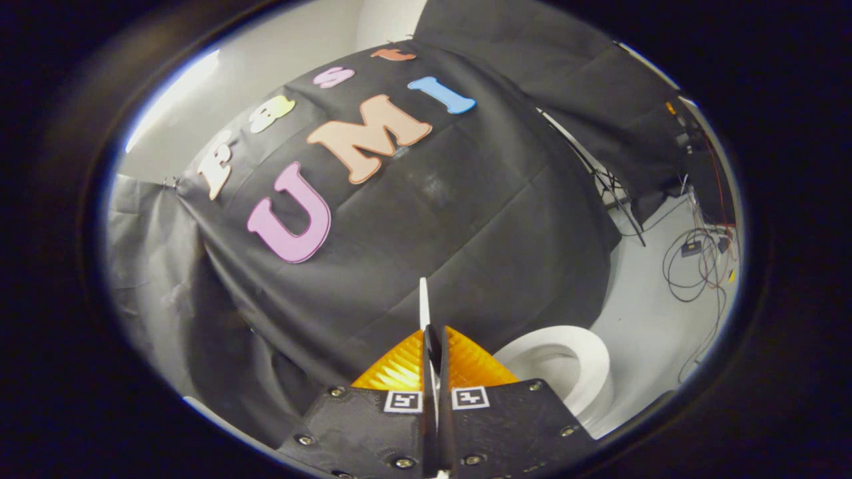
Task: Open the toilet lid.
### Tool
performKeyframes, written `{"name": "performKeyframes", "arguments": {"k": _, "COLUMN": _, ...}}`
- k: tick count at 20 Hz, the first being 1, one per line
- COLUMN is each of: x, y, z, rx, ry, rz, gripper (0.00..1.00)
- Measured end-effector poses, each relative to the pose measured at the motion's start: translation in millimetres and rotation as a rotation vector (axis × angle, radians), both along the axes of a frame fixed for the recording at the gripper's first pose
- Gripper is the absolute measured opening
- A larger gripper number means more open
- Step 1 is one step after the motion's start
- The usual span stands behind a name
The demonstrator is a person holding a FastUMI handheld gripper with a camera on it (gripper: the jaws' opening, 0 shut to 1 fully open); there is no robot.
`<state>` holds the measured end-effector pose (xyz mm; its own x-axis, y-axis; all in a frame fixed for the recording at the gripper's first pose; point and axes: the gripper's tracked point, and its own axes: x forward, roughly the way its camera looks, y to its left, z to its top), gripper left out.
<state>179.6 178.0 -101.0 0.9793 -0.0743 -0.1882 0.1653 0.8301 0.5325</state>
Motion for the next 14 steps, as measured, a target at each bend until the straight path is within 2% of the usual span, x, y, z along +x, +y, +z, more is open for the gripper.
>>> {"name": "performKeyframes", "arguments": {"k": 3, "x": 4.6, "y": 20.1, "z": 9.8, "rx": -0.126, "ry": 0.024, "rz": 0.073, "gripper": 0.01}}
{"name": "performKeyframes", "arguments": {"k": 7, "x": 10.2, "y": 49.7, "z": 22.4, "rx": -0.222, "ry": 0.037, "rz": 0.151, "gripper": 0.02}}
{"name": "performKeyframes", "arguments": {"k": 14, "x": 11.8, "y": 98.0, "z": 38.2, "rx": -0.207, "ry": 0.004, "rz": 0.192, "gripper": 0.05}}
